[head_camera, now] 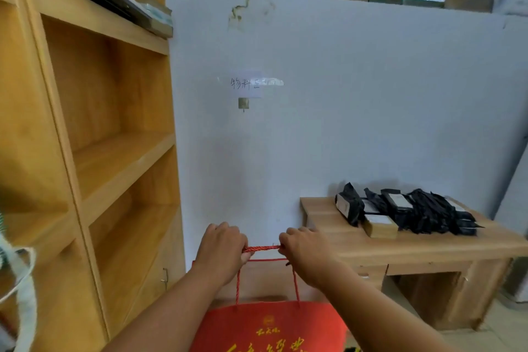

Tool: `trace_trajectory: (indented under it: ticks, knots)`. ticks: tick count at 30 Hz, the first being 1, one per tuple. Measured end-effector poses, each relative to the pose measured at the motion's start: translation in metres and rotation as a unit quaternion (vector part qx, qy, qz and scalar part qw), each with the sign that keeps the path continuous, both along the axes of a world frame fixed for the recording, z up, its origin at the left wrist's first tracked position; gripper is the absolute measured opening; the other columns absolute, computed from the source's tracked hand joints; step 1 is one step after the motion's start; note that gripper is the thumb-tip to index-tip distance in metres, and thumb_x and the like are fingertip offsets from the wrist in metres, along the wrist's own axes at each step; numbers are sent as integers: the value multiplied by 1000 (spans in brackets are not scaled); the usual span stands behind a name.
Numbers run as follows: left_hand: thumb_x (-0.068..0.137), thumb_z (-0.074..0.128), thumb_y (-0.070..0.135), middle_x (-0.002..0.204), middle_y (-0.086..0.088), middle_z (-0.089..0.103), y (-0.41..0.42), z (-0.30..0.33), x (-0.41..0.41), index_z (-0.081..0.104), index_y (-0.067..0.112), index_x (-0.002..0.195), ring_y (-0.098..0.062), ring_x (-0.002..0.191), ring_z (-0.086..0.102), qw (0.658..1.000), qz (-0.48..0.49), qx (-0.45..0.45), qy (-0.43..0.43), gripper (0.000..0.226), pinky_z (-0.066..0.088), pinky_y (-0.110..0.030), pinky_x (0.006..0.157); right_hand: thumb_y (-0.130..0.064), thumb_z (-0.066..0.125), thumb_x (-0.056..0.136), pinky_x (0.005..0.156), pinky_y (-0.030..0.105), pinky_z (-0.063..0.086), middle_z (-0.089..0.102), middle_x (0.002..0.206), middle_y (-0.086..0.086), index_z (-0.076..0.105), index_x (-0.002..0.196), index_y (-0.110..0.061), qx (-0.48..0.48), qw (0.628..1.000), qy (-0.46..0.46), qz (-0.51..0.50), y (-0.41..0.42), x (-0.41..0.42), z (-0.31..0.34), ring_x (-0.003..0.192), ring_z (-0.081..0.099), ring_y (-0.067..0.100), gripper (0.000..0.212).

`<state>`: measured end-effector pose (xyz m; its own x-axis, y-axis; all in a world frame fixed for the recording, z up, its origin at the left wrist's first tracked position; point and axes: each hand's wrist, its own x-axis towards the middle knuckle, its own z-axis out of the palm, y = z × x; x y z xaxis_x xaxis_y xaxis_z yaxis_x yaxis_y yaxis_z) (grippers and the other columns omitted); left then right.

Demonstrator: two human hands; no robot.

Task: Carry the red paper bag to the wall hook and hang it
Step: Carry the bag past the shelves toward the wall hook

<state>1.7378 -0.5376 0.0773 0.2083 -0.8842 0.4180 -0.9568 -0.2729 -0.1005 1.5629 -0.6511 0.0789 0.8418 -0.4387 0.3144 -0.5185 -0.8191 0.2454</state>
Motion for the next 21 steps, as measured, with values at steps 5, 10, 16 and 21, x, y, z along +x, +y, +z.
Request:
trace_trajectory:
  ticks: [5, 10, 16, 21]
  knots:
    - [93, 59, 53, 84, 7, 66, -68, 10, 63, 76, 28, 90, -14, 78, 46, 1000, 7, -5, -1, 30, 35, -33, 74, -33, 49, 100, 75, 42, 45, 63, 100, 5, 57, 106, -17, -2, 1000, -12, 5, -68, 64, 9, 87, 60, 28, 18]
    - [92, 61, 51, 83, 8, 64, -144, 13, 123, 76, 28, 89, -15, 81, 49, 1000, 2, -17, -10, 28, 34, -33, 73, -33, 46, 101, 74, 41, 43, 64, 100, 5, 57, 106, -16, -9, 999, -29, 15, -143, 122, 14, 89, 61, 29, 20]
    - [93, 61, 49, 82, 7, 63, -241, 16, 184, 76, 27, 89, -14, 79, 48, 999, 12, -18, -26, 27, 39, -32, 76, -34, 42, 101, 70, 39, 38, 63, 96, 4, 57, 101, -16, -13, 999, -46, 26, -245, 184, 15, 83, 60, 29, 23]
    - [93, 61, 47, 85, 5, 64, -317, 28, 232, 75, 25, 93, -13, 79, 46, 999, 23, -17, -38, 26, 37, -32, 77, -33, 40, 102, 73, 40, 43, 62, 97, 4, 57, 103, -16, -12, 997, -49, 53, -329, 236, 24, 83, 59, 28, 24]
